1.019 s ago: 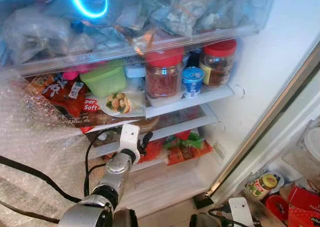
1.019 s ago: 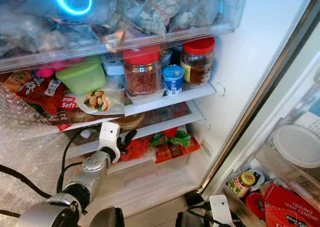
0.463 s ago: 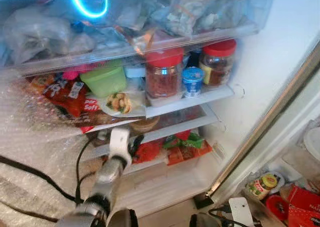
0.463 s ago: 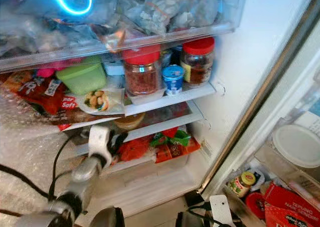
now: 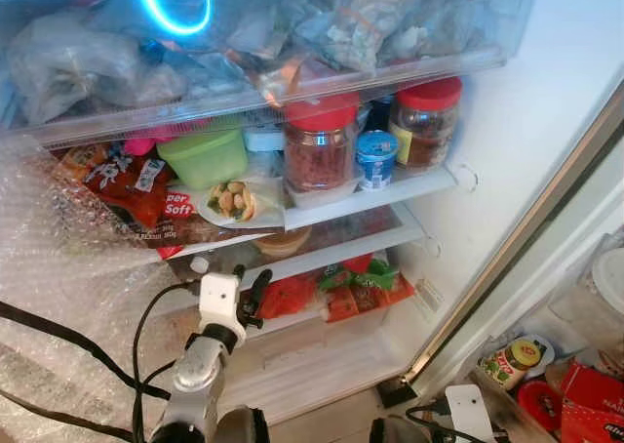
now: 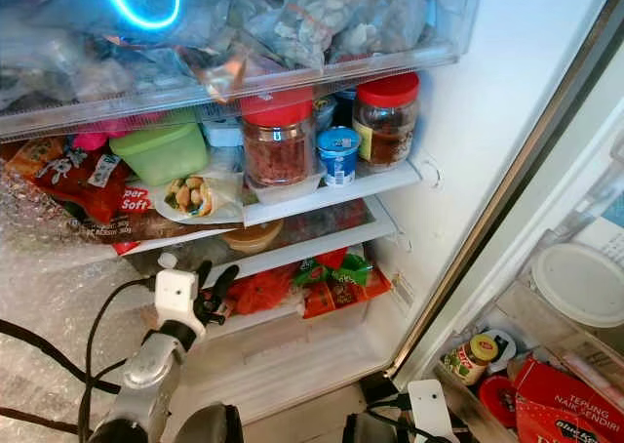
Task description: Restocking fridge
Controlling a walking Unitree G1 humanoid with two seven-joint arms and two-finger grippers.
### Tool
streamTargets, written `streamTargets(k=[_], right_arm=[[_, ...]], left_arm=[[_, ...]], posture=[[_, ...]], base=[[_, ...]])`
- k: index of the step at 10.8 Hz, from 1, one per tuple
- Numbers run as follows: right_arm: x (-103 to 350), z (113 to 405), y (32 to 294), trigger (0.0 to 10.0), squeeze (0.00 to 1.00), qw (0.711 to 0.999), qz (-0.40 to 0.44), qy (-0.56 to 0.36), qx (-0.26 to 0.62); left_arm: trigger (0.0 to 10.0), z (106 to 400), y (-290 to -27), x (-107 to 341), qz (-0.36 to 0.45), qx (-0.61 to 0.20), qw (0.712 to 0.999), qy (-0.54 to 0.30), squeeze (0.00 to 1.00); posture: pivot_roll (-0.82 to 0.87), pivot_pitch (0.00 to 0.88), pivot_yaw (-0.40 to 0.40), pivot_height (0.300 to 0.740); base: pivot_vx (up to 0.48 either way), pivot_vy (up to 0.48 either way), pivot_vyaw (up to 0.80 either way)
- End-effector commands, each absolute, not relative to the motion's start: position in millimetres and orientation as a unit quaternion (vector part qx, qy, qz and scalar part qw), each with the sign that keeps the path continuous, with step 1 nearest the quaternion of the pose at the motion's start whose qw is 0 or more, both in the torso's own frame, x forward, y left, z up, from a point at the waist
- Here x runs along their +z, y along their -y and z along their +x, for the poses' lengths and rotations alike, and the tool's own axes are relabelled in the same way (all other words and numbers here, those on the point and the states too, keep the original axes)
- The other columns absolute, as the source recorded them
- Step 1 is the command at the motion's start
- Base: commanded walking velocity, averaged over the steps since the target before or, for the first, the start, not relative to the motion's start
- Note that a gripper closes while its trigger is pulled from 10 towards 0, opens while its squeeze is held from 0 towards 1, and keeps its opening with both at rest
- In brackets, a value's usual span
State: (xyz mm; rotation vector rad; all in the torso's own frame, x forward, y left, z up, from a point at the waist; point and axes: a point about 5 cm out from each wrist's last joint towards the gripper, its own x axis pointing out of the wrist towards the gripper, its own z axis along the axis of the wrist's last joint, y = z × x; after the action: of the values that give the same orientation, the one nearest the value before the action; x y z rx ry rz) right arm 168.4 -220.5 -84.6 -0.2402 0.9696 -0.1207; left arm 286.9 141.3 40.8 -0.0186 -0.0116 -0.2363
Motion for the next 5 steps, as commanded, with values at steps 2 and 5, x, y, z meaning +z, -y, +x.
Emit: streamTargets(k=[2,5], right_arm=[[-87.3,164.5,216.7,10.0,0.0,0.872,-0.116,-0.473,-0.051],[-87.7,164.2,215.3,10.0,0.0,0.873,-0.114,-0.472,-0.052]], left_arm=[[10.0,283.9,-140.2,40.8,-0.019,-0.11,0.994,0.001,0.0],[10.0,281.6,-137.9,40.1,-0.016,-0.116,0.993,-0.008,0.0]], posture=[[-0.06,0.039,0.007,0.651],[-0.07,0.022,0.02,0.651]], base=[[0.0,0.0,0.0],[-0.178,0.0,0.0]])
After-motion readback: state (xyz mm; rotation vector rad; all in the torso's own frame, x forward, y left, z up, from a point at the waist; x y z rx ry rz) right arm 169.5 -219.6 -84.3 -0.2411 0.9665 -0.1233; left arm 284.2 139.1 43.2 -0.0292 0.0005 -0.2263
